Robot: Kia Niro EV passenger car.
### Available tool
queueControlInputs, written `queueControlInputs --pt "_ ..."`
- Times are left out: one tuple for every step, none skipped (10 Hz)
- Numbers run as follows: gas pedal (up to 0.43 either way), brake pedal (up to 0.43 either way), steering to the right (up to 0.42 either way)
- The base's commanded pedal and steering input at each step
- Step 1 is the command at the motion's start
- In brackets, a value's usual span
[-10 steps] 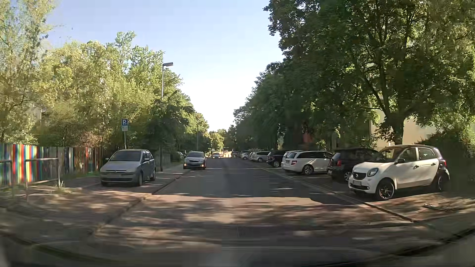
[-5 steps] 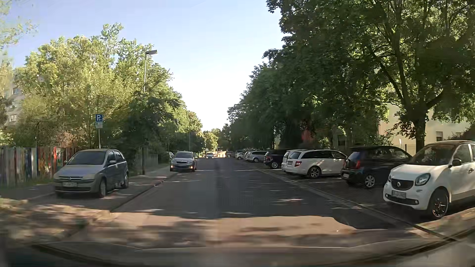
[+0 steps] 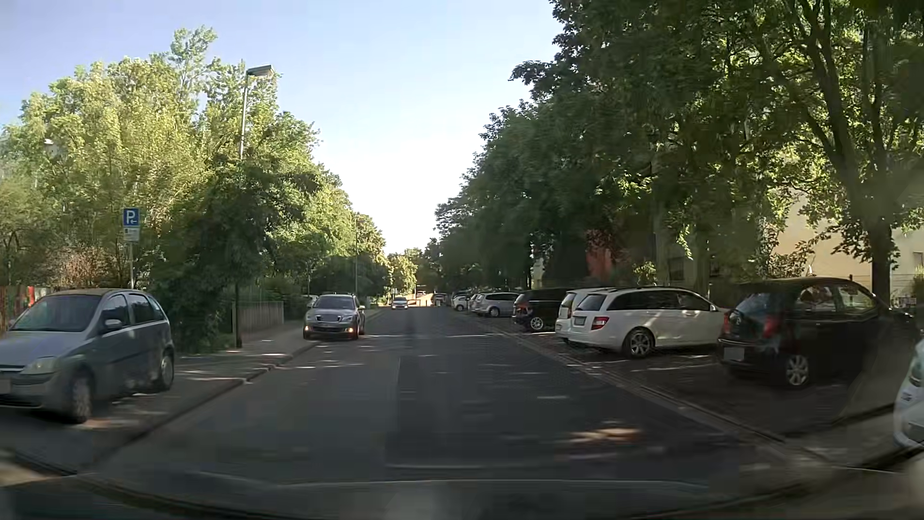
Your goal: Follow the waypoints while adhering to traffic rules and regulations
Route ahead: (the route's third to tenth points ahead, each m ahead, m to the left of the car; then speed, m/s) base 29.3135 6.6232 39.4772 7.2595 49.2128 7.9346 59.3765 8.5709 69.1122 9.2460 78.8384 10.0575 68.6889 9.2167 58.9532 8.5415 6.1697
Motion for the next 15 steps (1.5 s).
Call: queueControlInputs --pt "0.079 0.000 0.007" --pt "0.079 0.000 0.006" --pt "0.079 0.000 0.005" --pt "0.079 0.000 0.003" --pt "0.079 0.000 0.001" --pt "0.079 0.000 -0.002" --pt "0.079 0.000 -0.007" --pt "0.079 0.000 -0.012" --pt "0.079 0.000 -0.019" --pt "0.079 0.000 -0.023" --pt "0.079 0.000 -0.026" --pt "0.079 0.000 -0.027" --pt "0.079 0.000 -0.028" --pt "0.079 0.000 -0.029" --pt "0.079 0.000 -0.029"
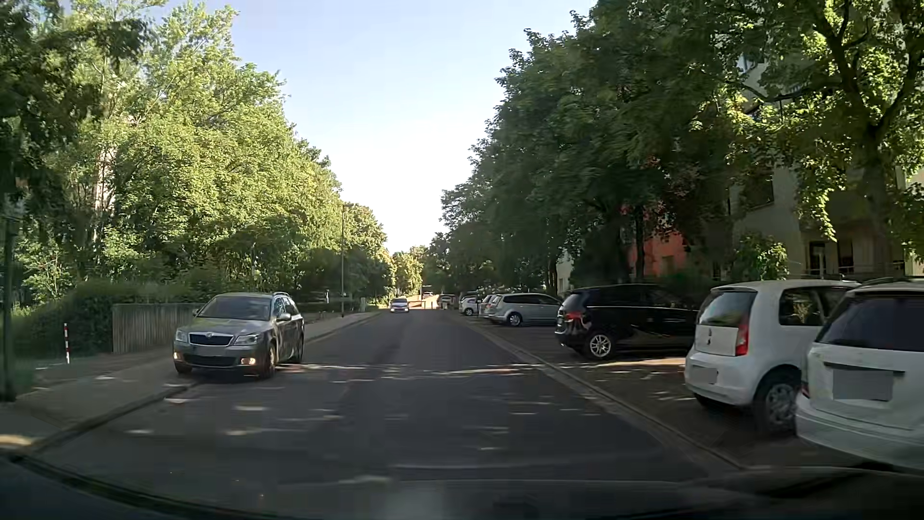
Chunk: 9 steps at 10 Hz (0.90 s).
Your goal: Follow the waypoints while adhering to traffic rules and regulations
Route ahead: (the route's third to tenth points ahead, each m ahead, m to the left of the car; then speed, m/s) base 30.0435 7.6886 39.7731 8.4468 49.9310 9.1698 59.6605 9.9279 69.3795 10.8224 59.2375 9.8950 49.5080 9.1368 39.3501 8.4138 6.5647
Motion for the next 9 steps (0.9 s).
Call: queueControlInputs --pt "0.079 0.000 -0.029" --pt "0.079 0.000 -0.029" --pt "0.079 0.000 -0.030" --pt "0.079 0.000 -0.029" --pt "0.079 0.000 -0.029" --pt "0.079 0.000 -0.029" --pt "0.079 0.000 -0.029" --pt "0.079 0.000 -0.029" --pt "0.079 0.000 -0.028"
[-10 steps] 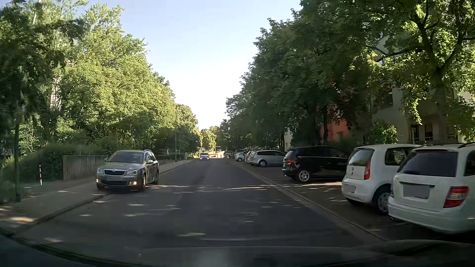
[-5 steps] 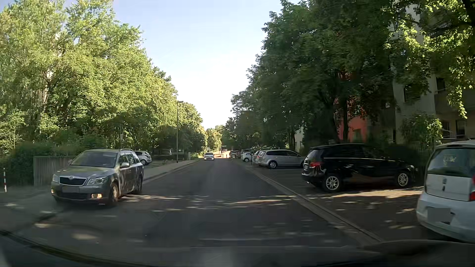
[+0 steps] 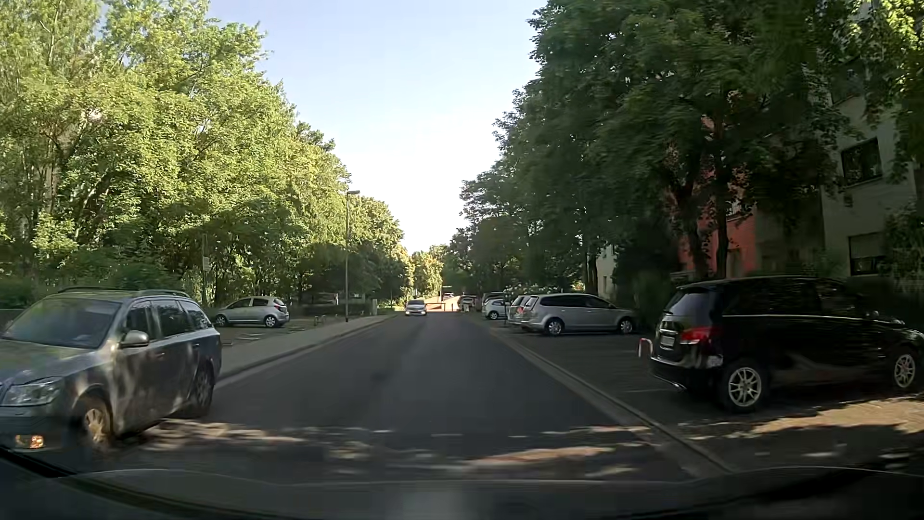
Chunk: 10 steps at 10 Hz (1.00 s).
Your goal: Follow the waypoints while adhering to traffic rules and regulations
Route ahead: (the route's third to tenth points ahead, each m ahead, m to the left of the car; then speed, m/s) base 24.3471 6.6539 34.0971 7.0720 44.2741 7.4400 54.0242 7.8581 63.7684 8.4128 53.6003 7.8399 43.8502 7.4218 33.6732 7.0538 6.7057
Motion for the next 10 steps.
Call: queueControlInputs --pt "0.079 0.000 -0.025" --pt "0.079 0.000 -0.020" --pt "0.079 0.000 -0.014" --pt "0.079 0.000 -0.011" --pt "0.079 0.000 -0.011" --pt "0.079 0.000 -0.011" --pt "0.079 0.000 -0.011" --pt "0.079 0.000 -0.011" --pt "0.079 0.000 -0.011" --pt "0.079 0.000 -0.011"
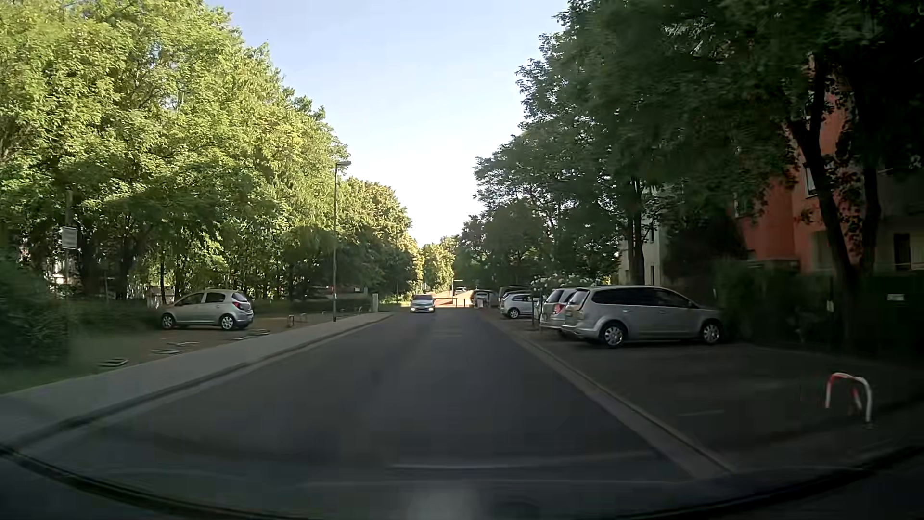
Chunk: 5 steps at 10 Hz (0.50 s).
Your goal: Follow the waypoints while adhering to traffic rules and regulations
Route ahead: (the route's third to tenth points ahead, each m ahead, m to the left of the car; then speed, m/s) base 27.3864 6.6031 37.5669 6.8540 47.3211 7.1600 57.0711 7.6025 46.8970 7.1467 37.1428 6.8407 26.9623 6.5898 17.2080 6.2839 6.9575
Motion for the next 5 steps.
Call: queueControlInputs --pt "0.079 0.000 -0.011" --pt "0.079 0.000 -0.011" --pt "0.079 0.000 -0.011" --pt "0.079 0.000 -0.011" --pt "0.079 0.000 -0.011"
